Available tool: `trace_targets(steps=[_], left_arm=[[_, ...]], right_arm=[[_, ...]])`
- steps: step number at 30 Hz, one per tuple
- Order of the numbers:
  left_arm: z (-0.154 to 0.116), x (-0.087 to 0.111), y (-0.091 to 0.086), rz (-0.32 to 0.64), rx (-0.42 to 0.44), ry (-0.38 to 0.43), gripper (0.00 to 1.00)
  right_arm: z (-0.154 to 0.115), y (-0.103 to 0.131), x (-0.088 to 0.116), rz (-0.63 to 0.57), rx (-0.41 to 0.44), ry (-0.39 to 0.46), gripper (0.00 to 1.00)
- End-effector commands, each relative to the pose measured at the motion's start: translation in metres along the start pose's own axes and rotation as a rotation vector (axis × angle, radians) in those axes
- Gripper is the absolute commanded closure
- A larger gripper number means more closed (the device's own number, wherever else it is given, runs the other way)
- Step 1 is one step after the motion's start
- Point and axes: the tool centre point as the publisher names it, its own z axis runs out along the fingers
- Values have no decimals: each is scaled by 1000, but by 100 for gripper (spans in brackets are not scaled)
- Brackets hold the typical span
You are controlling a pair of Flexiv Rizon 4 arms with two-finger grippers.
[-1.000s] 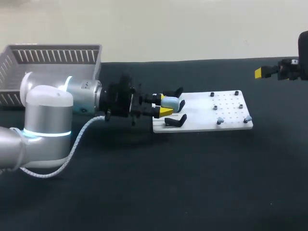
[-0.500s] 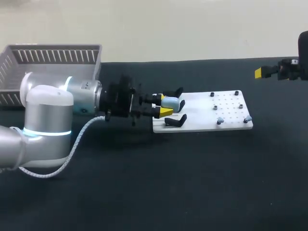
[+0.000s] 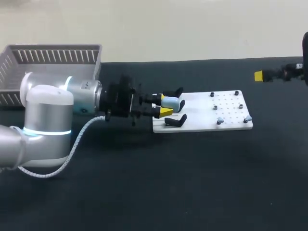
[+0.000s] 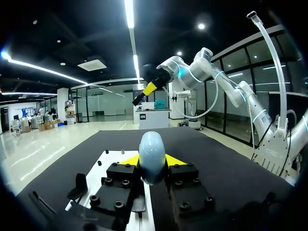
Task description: Pick up each earbud case from the left stands, insert the matching earbuds, close the lid, and place the case in the box.
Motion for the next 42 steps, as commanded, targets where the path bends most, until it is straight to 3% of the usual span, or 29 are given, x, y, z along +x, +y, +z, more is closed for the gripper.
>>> trace_targets(steps=[1,13,21,32,42], left_arm=[[0,1,-2,3,-6,-3,100],[0,1,-2,3,-6,-3,100],[0,1,-2,3,-6,-3,100],[0,1,-2,3,-6,-3,100],[0,1,-2,3,-6,-3,100]], right_arm=[[-17,23,11,-53,51,5,0],[-12,78,47,-120,6,39,0],[9,97,60,-139,38,90,0],[35,150,85,-177,54,149,0],[59,184,77,-189,24,169,0]])
